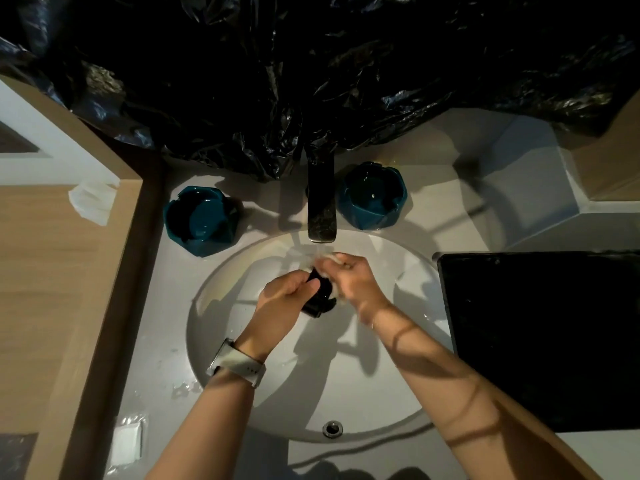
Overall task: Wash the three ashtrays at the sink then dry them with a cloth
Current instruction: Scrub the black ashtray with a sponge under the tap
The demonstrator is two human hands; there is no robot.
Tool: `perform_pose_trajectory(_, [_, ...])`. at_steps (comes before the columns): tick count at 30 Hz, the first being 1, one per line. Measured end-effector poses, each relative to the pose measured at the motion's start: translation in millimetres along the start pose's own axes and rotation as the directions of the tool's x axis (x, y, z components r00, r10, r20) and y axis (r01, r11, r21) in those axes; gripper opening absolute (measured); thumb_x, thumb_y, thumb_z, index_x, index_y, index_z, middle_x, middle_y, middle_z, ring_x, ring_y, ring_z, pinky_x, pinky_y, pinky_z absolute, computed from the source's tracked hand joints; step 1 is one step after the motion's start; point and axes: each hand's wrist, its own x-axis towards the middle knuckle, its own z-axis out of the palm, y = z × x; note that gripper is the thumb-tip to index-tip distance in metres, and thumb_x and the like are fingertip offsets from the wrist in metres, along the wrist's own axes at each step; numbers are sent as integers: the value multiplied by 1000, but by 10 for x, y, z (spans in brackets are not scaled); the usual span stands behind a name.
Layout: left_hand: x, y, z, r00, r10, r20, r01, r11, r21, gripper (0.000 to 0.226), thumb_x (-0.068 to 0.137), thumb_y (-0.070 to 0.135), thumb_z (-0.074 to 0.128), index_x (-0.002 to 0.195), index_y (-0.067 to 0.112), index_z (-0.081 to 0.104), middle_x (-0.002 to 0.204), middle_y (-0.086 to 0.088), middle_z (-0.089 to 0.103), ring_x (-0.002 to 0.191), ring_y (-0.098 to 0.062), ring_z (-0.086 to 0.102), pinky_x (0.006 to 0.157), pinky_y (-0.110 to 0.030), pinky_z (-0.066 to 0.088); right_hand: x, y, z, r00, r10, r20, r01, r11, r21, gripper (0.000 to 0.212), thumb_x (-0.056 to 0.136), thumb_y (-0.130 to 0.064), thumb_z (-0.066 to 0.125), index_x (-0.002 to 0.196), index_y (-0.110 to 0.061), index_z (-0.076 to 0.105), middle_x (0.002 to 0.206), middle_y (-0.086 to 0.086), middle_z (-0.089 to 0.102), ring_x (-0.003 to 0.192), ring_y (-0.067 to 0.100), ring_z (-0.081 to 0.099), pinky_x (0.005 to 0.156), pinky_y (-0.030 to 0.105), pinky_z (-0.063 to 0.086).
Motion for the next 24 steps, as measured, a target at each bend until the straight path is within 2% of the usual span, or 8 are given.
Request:
perform_pose_trajectory(2, [-40,21,-41,999,27,22,-23,989,-146,24,100,17,56,93,-4,66,88,-21,64,82,-21,60,80,-35,48,113,-75,-71,985,171,26,-171,985,18,18,91,-29,61,82,-14,68,69,1,62,57,12,58,54,21,46])
perform_pose_trajectory(5, [-74,22,-28,994,35,-102,-73,916,-395,32,101,16,50,105,-12,63,99,-29,68,91,-40,65,89,-52,52,125,-79,-9,931,328,160,-363,876,317,28,93,-39,57,95,-13,69,84,8,72,74,21,69,72,31,54])
perform_pose_trajectory(7, [-50,3,60,971,-17,-237,-106,862,-496,33,104,18,47,115,-8,64,111,-29,68,104,-45,64,96,-54,50,51,-39,171,944,308,119,-326,810,487,36,98,-41,47,103,-11,67,90,9,73,81,21,70,77,33,56])
perform_pose_trajectory(10, [-23,-3,198,929,-123,-349,-116,798,-591,33,105,19,43,123,0,63,118,-20,69,112,-34,65,99,-41,51,-103,79,439,968,251,-11,-196,784,589,39,103,-37,37,108,-10,64,88,6,72,79,17,68,73,27,55])
perform_pose_trajectory(12, [-25,-37,254,917,-196,-347,-82,760,-645,33,106,22,41,124,4,62,118,-17,70,110,-29,67,93,-33,54,-174,130,536,959,275,-72,-175,771,612,37,103,-35,37,108,-10,63,90,8,70,80,20,65,74,29,51])
perform_pose_trajectory(17, [-122,-40,407,900,-359,-249,36,630,-775,29,105,18,42,120,7,65,109,-14,74,103,-23,70,83,-28,56,-100,73,424,922,359,-146,-187,741,645,31,101,-29,41,84,-13,61,80,9,63,68,20,61,60,28,49])
perform_pose_trajectory(21, [-101,7,461,883,-397,-251,19,565,-825,29,105,21,42,115,9,66,107,-13,74,106,-26,68,86,-31,53,-113,99,414,930,311,-198,-168,837,521,36,100,-35,43,105,-7,66,98,17,69,82,25,65,63,26,50])
perform_pose_trajectory(24, [-67,42,442,897,-360,-255,4,584,-812,34,106,22,40,124,5,62,114,-16,72,108,-28,69,90,-34,54,-264,112,437,962,260,-85,-165,801,576,38,101,-38,42,115,-10,64,108,16,71,92,24,69,72,27,55])
